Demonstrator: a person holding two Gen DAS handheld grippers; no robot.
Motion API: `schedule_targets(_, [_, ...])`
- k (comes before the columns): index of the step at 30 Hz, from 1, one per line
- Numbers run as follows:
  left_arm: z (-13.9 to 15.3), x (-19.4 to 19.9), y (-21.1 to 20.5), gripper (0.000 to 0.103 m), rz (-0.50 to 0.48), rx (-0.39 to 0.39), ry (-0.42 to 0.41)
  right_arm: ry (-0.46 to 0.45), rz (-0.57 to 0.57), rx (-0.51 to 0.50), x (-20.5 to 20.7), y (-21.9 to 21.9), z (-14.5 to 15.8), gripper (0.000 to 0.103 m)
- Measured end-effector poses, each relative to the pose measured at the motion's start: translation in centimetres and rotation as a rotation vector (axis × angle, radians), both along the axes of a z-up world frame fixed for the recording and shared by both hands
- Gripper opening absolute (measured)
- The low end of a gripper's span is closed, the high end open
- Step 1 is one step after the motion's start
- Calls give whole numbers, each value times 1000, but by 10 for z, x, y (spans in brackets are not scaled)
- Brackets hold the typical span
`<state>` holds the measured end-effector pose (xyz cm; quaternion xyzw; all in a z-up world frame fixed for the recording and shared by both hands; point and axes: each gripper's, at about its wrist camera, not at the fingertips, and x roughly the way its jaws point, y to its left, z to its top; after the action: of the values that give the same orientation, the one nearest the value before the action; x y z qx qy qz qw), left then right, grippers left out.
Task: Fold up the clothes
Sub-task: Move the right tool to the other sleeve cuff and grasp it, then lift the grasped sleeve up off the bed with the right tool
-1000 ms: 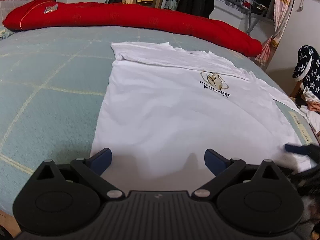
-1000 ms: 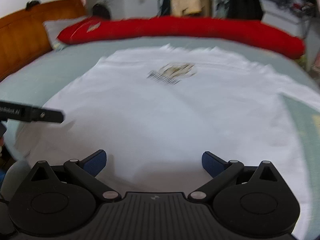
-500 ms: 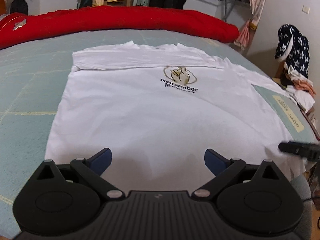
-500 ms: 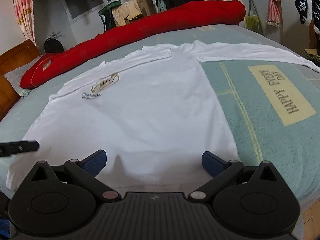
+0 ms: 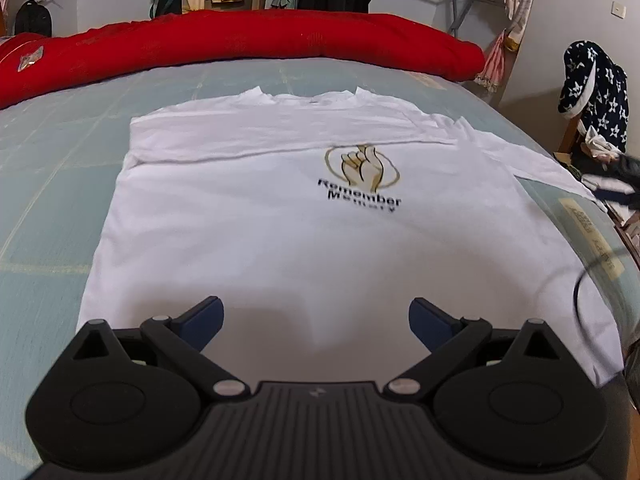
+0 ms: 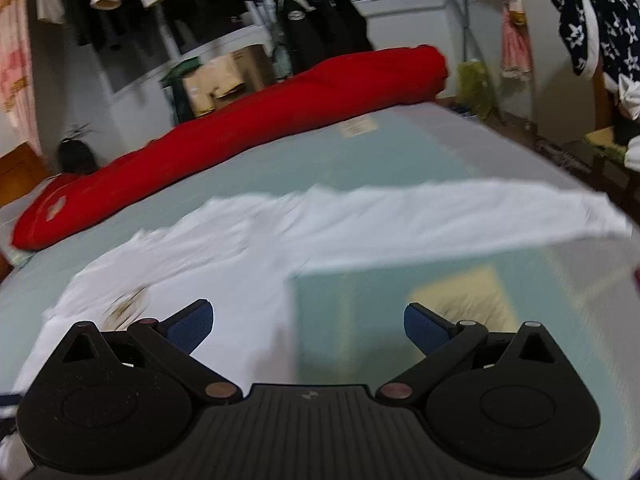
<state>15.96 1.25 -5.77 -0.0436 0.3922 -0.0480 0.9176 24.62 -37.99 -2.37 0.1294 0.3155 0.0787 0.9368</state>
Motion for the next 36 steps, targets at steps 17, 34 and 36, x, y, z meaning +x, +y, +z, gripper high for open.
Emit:
schedule_targets(17, [-20, 34, -5, 99, 0, 27, 19, 167, -182, -165, 158, -120, -68, 103])
schedule_targets(34, [-21, 28, -5, 100, -11, 36, 16, 230, -112, -114, 125, -111, -61, 103])
schedule_targets(36, [-21, 25, -3, 100, -13, 29, 14, 233, -124, -121, 116, -116, -62, 103])
